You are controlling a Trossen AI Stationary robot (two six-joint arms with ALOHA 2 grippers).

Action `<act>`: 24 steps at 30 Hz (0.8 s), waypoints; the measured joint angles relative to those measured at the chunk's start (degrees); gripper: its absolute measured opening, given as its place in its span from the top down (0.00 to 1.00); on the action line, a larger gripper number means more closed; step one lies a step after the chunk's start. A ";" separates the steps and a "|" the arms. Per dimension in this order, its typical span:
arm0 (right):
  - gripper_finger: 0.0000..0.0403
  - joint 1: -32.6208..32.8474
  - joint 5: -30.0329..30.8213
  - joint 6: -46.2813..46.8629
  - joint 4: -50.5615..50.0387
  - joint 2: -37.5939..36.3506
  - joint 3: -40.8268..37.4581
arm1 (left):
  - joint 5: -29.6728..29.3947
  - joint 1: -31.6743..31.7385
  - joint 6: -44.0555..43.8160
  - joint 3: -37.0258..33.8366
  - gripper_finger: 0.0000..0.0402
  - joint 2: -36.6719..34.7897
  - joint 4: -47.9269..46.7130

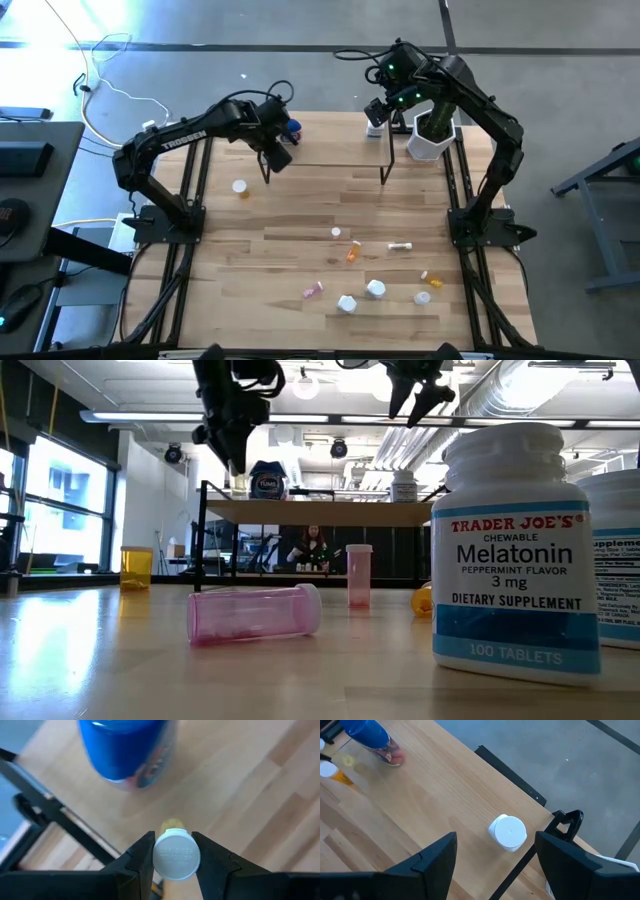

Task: Pick and place medicine bottles onto shelf by color
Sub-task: Put the yellow pill bottle on the shelf

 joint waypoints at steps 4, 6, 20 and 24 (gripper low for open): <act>0.36 0.00 -0.09 0.66 0.00 0.00 0.00 | -0.44 0.15 1.35 0.00 0.73 0.00 -0.94; 0.36 0.00 -0.11 0.83 0.00 0.00 0.00 | -0.54 0.24 2.04 0.00 0.73 0.00 -1.39; 0.36 0.00 -0.09 1.03 -0.02 0.00 0.00 | -0.77 0.28 2.93 0.26 0.73 2.84 -1.07; 0.36 0.00 -0.10 1.03 -0.02 0.00 0.00 | -1.05 -0.22 2.93 0.28 0.73 2.91 -0.86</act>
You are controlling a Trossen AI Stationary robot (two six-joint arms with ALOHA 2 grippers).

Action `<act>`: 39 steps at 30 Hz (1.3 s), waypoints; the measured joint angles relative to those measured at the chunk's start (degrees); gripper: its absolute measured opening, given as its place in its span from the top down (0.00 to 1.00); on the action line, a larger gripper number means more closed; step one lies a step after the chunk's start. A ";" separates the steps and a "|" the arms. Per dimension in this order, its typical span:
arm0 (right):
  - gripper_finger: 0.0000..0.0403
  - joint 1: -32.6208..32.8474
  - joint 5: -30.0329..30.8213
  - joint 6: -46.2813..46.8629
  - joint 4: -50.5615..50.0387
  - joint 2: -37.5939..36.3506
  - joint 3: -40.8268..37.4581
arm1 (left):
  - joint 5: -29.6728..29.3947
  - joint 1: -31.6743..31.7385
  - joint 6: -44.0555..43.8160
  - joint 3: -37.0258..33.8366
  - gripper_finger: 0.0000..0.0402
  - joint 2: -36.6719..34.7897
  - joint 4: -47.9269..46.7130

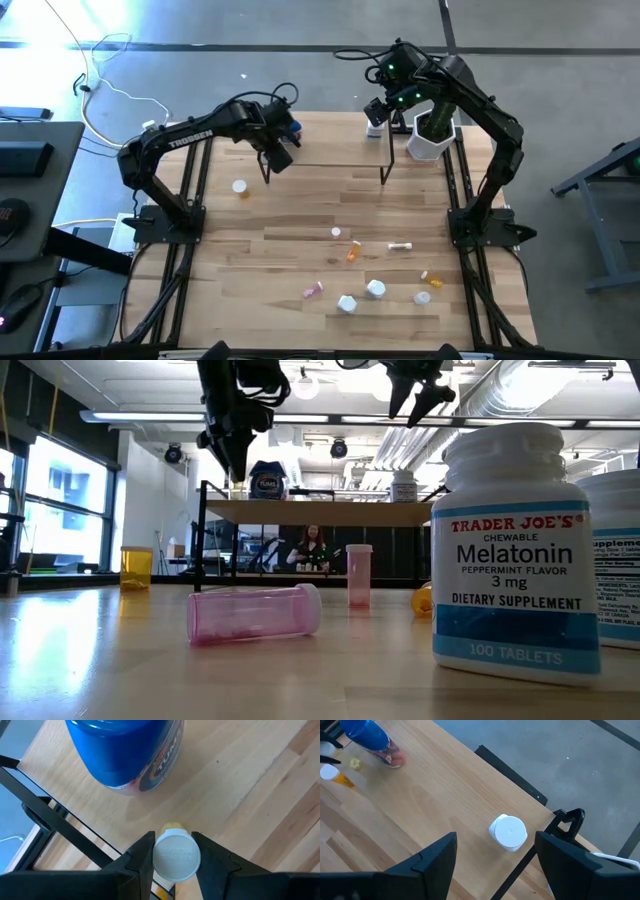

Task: Pick and place medicine bottles onto shelf by color
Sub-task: Put the yellow pill bottle on the shelf, then put the left large white pill bottle on the shelf

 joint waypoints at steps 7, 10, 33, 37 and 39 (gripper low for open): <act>0.36 0.00 0.02 0.02 0.00 0.00 0.00 | 0.13 0.00 0.02 1.42 0.70 0.44 -0.57; 0.36 0.00 0.02 0.00 0.00 0.00 0.00 | 0.28 0.00 0.02 1.58 0.68 0.45 -0.50; 0.36 0.00 0.02 -0.50 -0.01 0.00 0.00 | 3.26 0.22 -1.49 1.69 0.49 0.34 -0.72; 0.36 0.00 0.02 -0.63 -0.02 0.00 0.00 | 3.21 0.22 -1.43 1.69 0.49 -0.36 -1.43; 0.36 0.00 -0.09 -0.66 0.00 0.00 0.00 | 3.14 0.22 -1.36 1.73 0.49 -0.89 -1.41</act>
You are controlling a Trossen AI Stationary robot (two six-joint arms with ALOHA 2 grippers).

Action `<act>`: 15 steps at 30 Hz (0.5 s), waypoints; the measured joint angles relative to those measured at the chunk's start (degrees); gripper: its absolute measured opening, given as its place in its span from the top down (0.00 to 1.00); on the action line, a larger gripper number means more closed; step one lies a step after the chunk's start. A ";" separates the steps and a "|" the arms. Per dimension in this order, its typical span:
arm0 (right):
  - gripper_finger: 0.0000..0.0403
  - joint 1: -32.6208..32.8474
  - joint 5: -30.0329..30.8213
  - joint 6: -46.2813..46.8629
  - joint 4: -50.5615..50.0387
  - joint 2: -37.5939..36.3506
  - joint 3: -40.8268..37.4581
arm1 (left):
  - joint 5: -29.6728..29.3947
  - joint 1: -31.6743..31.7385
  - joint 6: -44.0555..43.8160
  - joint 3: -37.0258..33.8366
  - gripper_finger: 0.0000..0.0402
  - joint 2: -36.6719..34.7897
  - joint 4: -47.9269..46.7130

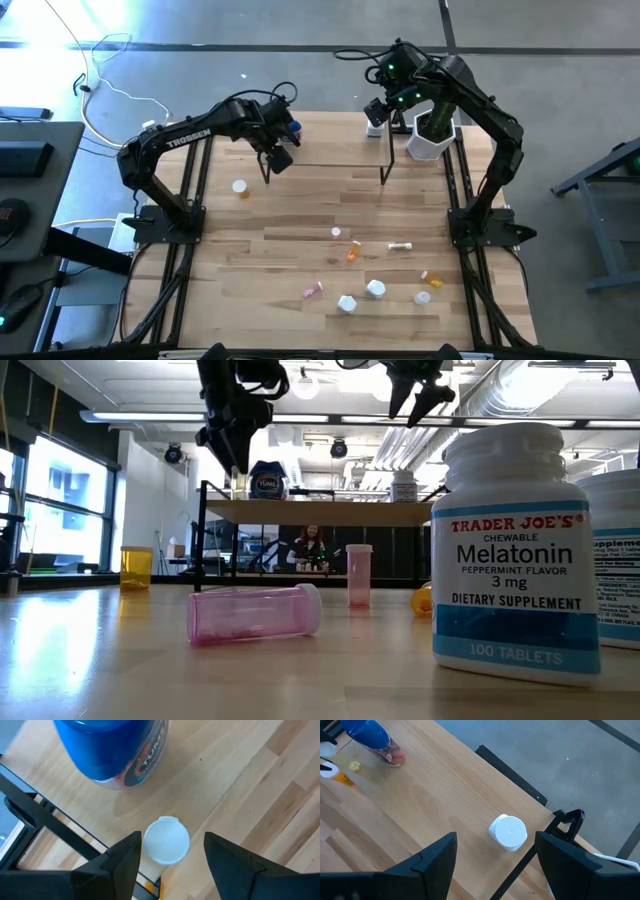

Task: Pick and place medicine bottles onto shelf by color
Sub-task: Put the left large white pill bottle on the shelf

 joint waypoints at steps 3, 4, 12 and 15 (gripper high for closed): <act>0.36 0.00 -0.23 -0.42 -0.02 0.00 0.00 | -0.11 0.34 -0.09 0.00 0.49 -0.88 0.00; 0.36 0.00 -0.37 -0.42 -0.02 0.00 0.00 | -0.12 0.56 -0.09 0.00 0.49 -1.28 -0.04; 0.36 0.05 -0.84 -0.43 -0.19 0.00 0.00 | -0.13 0.76 -0.10 0.04 0.49 -4.30 -0.09; 0.36 0.04 -2.86 -0.44 -1.04 0.00 0.00 | 0.94 0.76 -0.13 0.03 0.49 -5.65 -0.11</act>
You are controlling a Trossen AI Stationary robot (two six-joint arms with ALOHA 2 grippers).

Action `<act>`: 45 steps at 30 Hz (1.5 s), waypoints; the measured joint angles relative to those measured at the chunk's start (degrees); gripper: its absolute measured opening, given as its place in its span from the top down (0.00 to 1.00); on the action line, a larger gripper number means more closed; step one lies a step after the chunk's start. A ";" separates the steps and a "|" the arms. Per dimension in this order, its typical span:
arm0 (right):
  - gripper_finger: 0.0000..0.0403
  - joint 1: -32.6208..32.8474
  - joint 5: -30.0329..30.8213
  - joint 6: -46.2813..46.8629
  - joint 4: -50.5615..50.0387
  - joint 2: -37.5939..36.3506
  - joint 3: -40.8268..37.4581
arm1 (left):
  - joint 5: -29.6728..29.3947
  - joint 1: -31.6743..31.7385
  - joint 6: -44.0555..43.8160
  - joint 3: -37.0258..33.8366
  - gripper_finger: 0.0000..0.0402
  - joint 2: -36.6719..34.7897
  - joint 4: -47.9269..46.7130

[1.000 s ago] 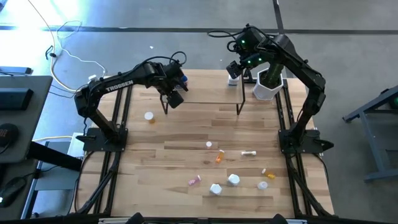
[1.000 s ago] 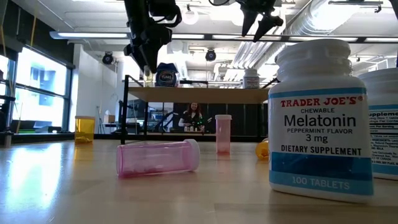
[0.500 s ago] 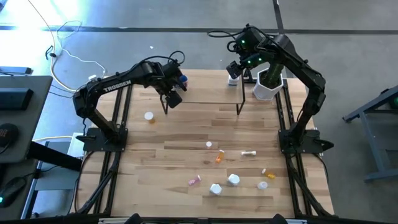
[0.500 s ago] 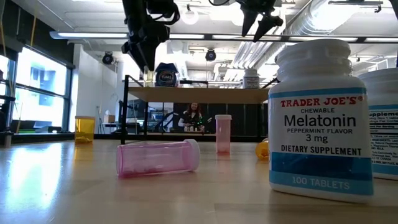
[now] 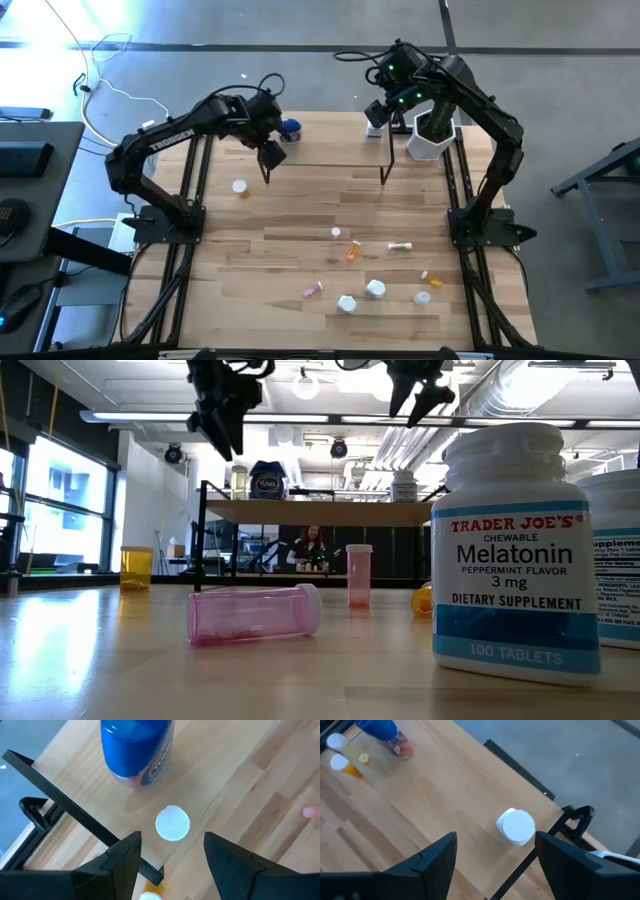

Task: Pick and place medicine bottles onto shelf by color
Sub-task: Put the left large white pill bottle on the shelf

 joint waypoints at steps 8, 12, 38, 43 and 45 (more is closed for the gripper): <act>0.36 1.94 -0.69 -2.04 -4.34 0.00 0.00 | 0.46 -1.54 -3.52 0.00 0.49 -5.81 0.12; 0.36 3.50 -0.71 -3.32 -4.90 0.00 0.00 | 0.00 -4.14 -4.56 0.00 0.49 -8.28 2.35; 0.36 20.87 -2.06 -1.94 -7.35 -0.02 -0.70 | -2.57 -27.89 -15.98 -24.22 0.49 -20.74 37.73; 0.36 24.97 -2.06 -1.67 -7.37 -1.05 -6.88 | -2.58 -31.70 -16.56 -24.22 0.49 -21.77 37.34; 0.36 26.45 -2.08 0.28 -7.09 -2.65 -11.73 | -2.60 -32.93 -16.56 -24.22 0.49 -22.26 37.33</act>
